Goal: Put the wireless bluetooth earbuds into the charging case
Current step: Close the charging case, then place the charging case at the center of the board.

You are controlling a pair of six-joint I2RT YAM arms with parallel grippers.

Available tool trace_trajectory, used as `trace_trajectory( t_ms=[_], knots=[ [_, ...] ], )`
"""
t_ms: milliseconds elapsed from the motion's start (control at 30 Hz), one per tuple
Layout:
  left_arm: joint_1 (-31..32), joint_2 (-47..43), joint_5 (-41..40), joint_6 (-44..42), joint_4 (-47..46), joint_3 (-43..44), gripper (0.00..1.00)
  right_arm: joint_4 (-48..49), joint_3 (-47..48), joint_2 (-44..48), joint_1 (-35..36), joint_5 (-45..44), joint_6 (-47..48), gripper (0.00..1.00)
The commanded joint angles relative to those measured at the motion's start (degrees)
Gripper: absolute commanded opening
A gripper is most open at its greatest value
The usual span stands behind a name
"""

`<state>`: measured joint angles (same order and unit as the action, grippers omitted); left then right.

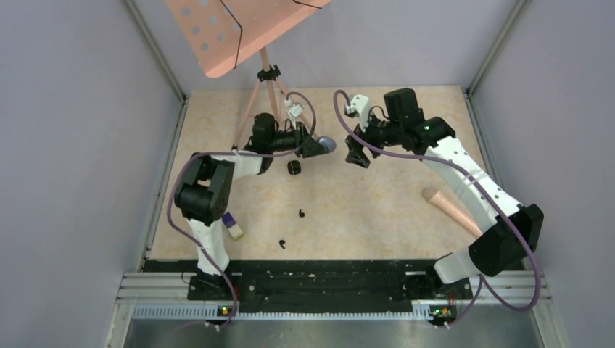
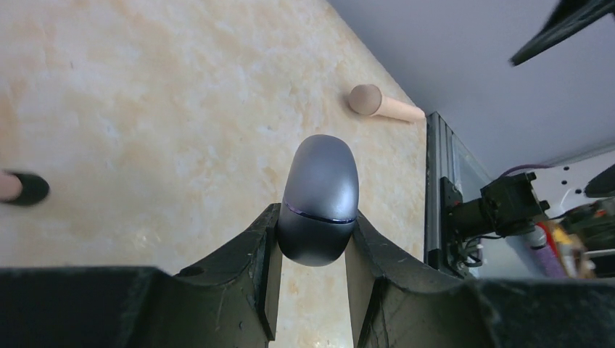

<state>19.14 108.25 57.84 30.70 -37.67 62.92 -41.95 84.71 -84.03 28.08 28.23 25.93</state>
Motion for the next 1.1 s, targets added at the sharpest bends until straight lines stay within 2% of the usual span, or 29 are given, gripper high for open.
trace_trajectory(
  t_ms=[0, 167, 267, 300, 367, 400, 467, 567, 600, 633, 800, 900, 967, 1000, 1067],
  knots=[
    [2.8, 7.47, -3.11, 10.69, -4.93, 1.97, 0.0, 1.85, -4.12, 4.73, -3.59, -3.65, -4.89, 0.77],
    [7.42, 14.13, -11.37, 10.91, 7.79, 8.09, 0.0, 3.0, -8.61, 5.83, -5.04, -7.03, -6.78, 0.78],
    [9.65, 17.15, -12.31, 12.16, 9.84, 9.84, 0.0, 3.03, -9.39, 5.31, -6.41, -6.56, -8.34, 0.78],
    [10.1, 17.63, -12.94, 11.96, 10.75, 9.97, 0.06, 3.06, -9.58, 5.08, -6.78, -6.45, -8.63, 0.78],
    [10.28, 17.37, -16.23, 9.76, 16.66, 11.1, 0.26, 3.1, -9.7, 4.49, -7.46, -5.88, -8.87, 0.77],
    [10.3, 16.54, -17.95, 8.15, 19.54, 11.46, 0.33, 3.34, -9.65, 3.94, -7.79, -5.56, -9.07, 0.77],
    [9.83, 14.63, -20.7, 5.26, 23.83, 11.49, 0.4, 4.4, -9.65, 2.65, -7.96, -5.17, -9.52, 0.78],
    [8.54, 10.69, -22.49, 0.38, 29.09, 11.21, 0.75, 5.74, -8.68, -0.36, -8.04, -4.48, -9.14, 0.77],
    [7.88, 9.2, -22.4, -1.43, 30.71, 11.17, 0.94, 6.61, -8.41, -1.41, -8.04, -4.26, -8.5, 0.77],
    [7.15, 7.64, -22.2, -3.21, 32.34, 11.23, 0.98, 7.35, -8.2, -2.33, -8.18, -4.24, -7.89, 0.77],
    [2.77, -2.01, -22.2, -11.4, 40.17, 10.14, 0.99, 11.38, -6.56, -7.68, -8.33, 0.63, -5.01, 0.75],
    [-0.69, -7.43, -26.25, -10.89, 43.69, 7.22, 0.99, 13.51, -4.25, -12.76, -7.74, 4.49, -2.01, 0.7],
    [-3.01, -9.61, -27.99, -11.21, 45.42, 5.57, 0.99, 14.6, -2.46, -16.04, -6.5, 4.47, 1.88, 0.63],
    [-4.02, -10.21, -29.79, -11.3, 46.32, 4.94, 0.98, 14.83, -1.38, -17.79, -5.61, 3.9, 3.97, 0.6],
    [-6.56, -9.86, -32.34, -10.49, 49.22, 4.64, 0.89, 14.94, 0.97, -20.88, -4.41, 2.51, 6.36, 0.57]
  ],
)
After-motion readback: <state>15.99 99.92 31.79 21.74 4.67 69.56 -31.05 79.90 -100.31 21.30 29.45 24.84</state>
